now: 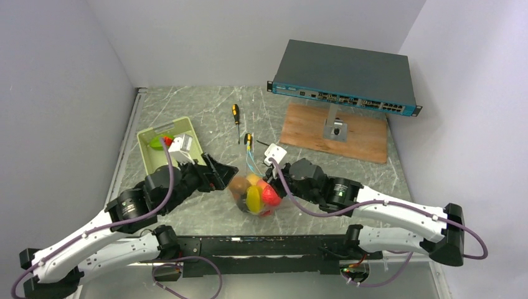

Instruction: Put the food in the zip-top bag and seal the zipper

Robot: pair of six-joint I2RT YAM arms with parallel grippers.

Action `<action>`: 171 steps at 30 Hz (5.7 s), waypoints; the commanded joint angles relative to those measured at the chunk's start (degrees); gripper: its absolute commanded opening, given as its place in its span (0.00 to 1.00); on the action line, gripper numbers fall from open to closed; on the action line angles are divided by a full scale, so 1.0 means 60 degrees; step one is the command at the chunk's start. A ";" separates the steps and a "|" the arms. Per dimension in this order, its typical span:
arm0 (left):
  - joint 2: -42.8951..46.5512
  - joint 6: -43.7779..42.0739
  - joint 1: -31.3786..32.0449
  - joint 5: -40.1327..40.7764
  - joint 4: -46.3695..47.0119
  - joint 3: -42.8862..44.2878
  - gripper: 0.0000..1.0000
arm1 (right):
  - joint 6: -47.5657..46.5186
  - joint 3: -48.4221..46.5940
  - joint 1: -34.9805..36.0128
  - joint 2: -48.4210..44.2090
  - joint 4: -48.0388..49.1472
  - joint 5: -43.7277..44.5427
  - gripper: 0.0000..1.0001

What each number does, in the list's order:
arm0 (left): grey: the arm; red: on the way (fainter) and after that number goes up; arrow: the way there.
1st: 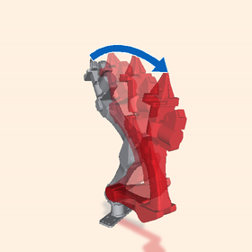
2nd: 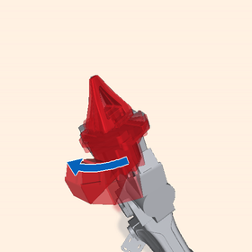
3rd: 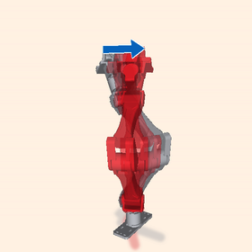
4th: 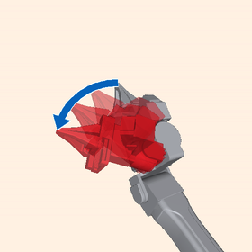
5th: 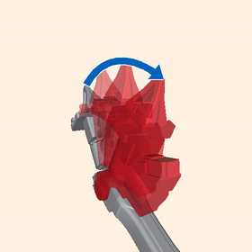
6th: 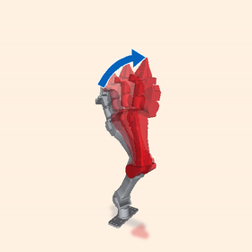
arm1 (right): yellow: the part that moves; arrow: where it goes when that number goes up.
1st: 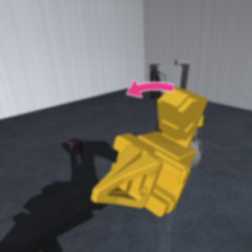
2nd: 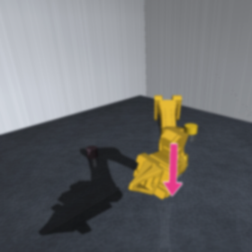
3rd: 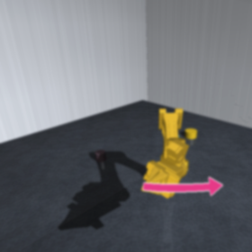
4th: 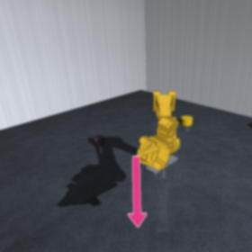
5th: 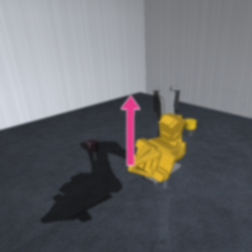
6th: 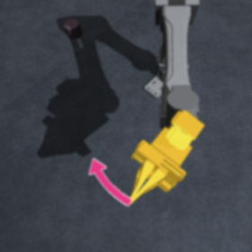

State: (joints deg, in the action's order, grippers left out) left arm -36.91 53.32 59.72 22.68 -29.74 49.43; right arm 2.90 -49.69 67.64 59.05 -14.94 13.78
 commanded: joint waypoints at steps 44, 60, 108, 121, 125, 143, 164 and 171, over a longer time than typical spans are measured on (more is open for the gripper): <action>-0.4046 -1.0550 -0.7219 -1.6889 0.3266 -0.0753 0.60 | -0.1214 0.0806 -0.1751 -0.1544 0.0405 -0.5049 0.00; -0.4653 -1.0909 -0.7226 -1.6614 0.1929 -0.0159 0.00 | -0.0097 0.0106 -0.1723 -0.0957 -0.0103 -0.4102 0.44; -0.4475 -0.9985 -0.7194 -1.5165 0.2009 -0.0220 0.00 | 0.1465 -0.3183 -0.1444 0.2317 -0.0126 -0.3525 0.00; -0.4413 -1.0106 -0.7938 -1.4220 0.1793 -0.0196 0.00 | 0.1407 -0.2397 -0.1444 0.1133 -0.0714 -0.3186 0.00; -0.4415 -1.0046 -0.8167 -1.4015 0.1814 -0.0197 0.00 | 0.1349 -0.2193 -0.1454 0.0599 -0.1084 -0.3051 0.00; -0.4478 -0.9912 -0.8935 -1.3740 0.1804 -0.0161 0.00 | 0.1617 -0.1023 -0.1451 -0.1859 -0.3013 -0.1598 0.00; -0.4673 -1.0064 -0.9086 -1.3530 0.1494 -0.0065 0.00 | 0.2232 -0.0780 -0.1450 -0.2859 -0.4251 -0.1252 0.00; -0.4726 -1.0052 -0.9076 -1.3942 0.1580 -0.0069 0.00 | 0.2082 -0.0771 -0.1443 -0.2698 -0.3963 -0.1385 0.05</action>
State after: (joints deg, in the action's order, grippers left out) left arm -64.79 -5.10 6.90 -63.07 -22.04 47.20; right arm 15.70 -53.58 59.02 43.81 -37.52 4.47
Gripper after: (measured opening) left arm 0.009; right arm 0.034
